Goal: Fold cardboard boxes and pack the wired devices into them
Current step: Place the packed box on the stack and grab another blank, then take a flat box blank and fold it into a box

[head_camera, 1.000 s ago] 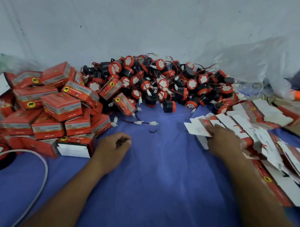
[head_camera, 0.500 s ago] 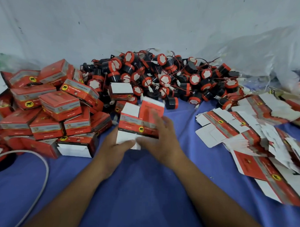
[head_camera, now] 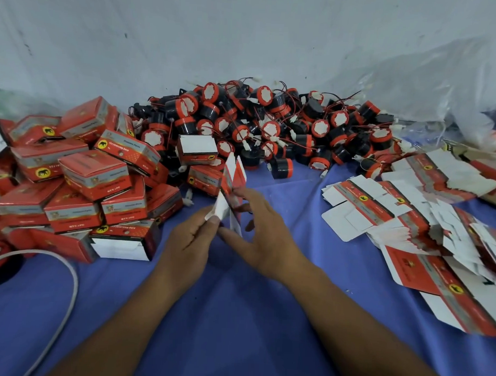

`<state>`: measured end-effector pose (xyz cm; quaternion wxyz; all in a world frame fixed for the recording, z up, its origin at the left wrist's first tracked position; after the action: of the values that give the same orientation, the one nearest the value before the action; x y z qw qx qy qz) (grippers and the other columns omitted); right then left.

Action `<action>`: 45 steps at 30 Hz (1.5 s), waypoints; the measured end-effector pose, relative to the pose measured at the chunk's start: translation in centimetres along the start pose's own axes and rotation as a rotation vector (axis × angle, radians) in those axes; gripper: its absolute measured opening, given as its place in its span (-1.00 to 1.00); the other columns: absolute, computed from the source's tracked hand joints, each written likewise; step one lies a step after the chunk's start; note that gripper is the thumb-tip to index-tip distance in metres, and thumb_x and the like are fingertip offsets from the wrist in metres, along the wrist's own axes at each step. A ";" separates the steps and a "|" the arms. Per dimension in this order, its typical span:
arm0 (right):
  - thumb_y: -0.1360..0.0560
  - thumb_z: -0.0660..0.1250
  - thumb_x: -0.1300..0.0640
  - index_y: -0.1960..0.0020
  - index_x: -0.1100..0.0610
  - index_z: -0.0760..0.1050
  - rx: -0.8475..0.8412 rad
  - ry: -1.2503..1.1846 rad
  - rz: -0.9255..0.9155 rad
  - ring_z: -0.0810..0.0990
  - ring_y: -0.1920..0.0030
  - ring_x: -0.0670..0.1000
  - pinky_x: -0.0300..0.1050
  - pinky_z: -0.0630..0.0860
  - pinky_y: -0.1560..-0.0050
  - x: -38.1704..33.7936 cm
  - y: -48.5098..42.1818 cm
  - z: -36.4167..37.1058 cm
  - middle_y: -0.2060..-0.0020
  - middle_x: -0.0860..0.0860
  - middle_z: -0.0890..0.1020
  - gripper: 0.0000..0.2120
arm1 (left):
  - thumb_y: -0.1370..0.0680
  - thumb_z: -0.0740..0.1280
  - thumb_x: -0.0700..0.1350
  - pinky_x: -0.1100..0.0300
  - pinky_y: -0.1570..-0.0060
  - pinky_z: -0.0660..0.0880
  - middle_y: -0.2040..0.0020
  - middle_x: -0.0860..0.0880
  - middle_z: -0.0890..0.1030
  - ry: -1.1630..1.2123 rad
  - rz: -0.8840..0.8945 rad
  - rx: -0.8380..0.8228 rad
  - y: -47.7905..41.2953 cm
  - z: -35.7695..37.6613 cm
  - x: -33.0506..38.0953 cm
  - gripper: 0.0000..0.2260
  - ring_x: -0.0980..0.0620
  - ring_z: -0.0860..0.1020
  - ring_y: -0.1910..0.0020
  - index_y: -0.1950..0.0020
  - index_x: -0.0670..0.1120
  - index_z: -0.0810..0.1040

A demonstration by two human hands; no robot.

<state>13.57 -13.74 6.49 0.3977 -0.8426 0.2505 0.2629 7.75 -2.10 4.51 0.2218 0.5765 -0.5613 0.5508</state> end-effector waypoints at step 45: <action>-0.50 0.29 0.30 -0.26 -0.01 0.60 -0.089 -1.262 0.433 0.62 -0.08 -0.04 -0.18 0.57 -0.08 2.6 0.8 2.0 -0.16 -0.09 0.66 -0.60 | -0.54 0.12 -0.37 -0.06 -0.14 0.56 -0.12 -0.18 0.55 0.827 -0.468 0.087 -0.4 0.6 -3.6 -0.52 -0.14 0.55 -0.07 -0.44 -0.11 0.40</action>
<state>14.46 -13.15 3.30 0.3710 -0.4738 0.1221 0.7893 9.20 -1.13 1.32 0.5205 0.4285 -0.2572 0.6923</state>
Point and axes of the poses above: each hand's wrist, its own y-axis away from the middle knuckle, its own z-axis out of the palm, x = y × z, the point moved 10 cm from there along -y, towards the middle knuckle
